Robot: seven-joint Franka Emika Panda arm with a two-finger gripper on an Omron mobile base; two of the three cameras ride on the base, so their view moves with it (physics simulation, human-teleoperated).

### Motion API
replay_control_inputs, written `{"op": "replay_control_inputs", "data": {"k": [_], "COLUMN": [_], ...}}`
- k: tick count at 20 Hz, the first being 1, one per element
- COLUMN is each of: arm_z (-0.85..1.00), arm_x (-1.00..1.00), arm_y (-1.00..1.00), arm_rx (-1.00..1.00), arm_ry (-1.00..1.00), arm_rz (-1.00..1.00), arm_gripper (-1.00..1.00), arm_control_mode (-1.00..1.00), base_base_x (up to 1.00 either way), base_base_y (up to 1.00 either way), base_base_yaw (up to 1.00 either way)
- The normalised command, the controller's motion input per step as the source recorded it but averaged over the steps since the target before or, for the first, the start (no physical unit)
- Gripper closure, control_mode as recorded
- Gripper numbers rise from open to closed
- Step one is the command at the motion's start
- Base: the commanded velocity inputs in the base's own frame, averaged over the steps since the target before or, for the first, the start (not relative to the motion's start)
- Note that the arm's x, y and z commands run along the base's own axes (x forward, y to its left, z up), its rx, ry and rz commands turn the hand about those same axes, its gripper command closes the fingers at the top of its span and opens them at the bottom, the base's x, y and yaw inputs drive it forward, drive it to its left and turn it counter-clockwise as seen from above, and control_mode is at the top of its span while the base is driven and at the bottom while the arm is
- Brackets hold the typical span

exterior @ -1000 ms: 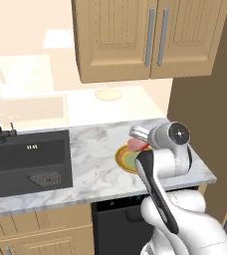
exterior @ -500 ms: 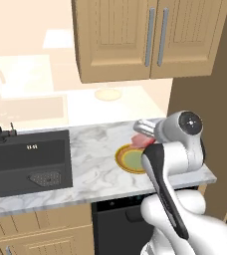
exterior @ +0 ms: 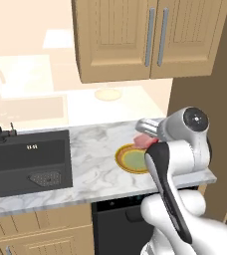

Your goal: Place the steak on the counter behind the older steak on the same shelf of the fridge to maintain FIFO order. Close the fridge door when finished.

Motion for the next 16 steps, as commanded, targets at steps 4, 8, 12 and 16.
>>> {"op": "replay_control_inputs", "data": {"k": [4, 8, 12, 16], "arm_z": [0.2, 0.15, 0.32, 0.24], "arm_x": [-0.63, -0.39, -0.43, -0.42], "arm_y": [0.0, 0.05, 0.0, 0.0], "arm_rx": [0.01, 0.0, 0.0, 0.0], "arm_ry": [-0.04, 0.0, 0.0, 0.0], "arm_rz": [-0.11, -0.08, -0.02, 0.0], "arm_gripper": [1.0, 1.0, 1.0, 1.0], "arm_control_mode": [-1.0, -1.0, -1.0, 1.0], "base_base_x": [0.0, 0.0, 0.0, -0.17], "base_base_y": [0.0, 0.0, 0.0, 0.0], "base_base_yaw": [0.0, 0.0, 0.0, 0.0]}}
